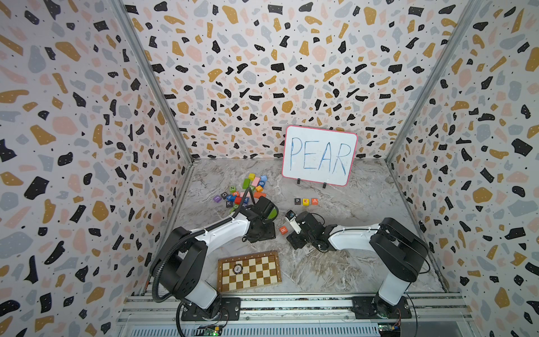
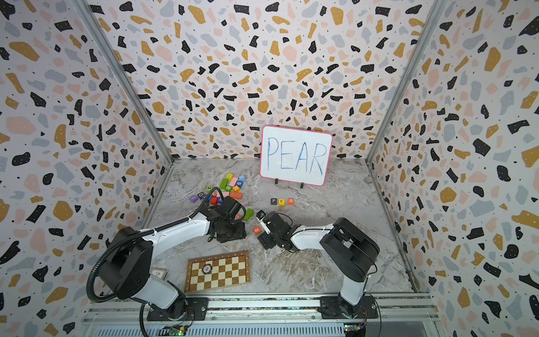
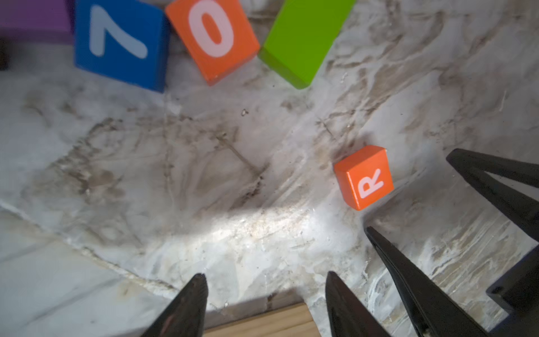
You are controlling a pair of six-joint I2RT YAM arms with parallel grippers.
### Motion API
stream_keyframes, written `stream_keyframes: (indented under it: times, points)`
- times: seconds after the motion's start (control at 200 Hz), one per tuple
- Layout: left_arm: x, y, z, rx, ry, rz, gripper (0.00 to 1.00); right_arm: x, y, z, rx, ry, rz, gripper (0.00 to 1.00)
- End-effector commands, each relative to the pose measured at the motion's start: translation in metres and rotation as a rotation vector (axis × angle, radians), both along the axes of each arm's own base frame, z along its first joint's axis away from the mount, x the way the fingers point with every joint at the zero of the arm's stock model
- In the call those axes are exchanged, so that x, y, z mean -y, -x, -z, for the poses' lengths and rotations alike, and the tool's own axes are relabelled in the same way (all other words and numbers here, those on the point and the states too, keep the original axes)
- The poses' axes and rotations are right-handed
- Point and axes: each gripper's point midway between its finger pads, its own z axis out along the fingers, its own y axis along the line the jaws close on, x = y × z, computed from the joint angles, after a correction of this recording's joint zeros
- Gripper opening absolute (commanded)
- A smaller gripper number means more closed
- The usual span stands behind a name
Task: Spell the uppercase word “pear” with letter blocks
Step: Pick up the letter block from the center of the board.
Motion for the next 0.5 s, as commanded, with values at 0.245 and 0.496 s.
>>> stream_keyframes:
  times: [0.245, 0.496]
  points:
    - [-0.005, -0.005, -0.004, -0.010, 0.065, -0.020, 0.69, 0.000, -0.014, 0.021, 0.005, 0.117, -0.013, 0.83]
    - [-0.007, -0.010, -0.007, -0.003, 0.068, -0.021, 0.74, -0.013, -0.031, 0.020, -0.020, 0.092, -0.022, 0.82]
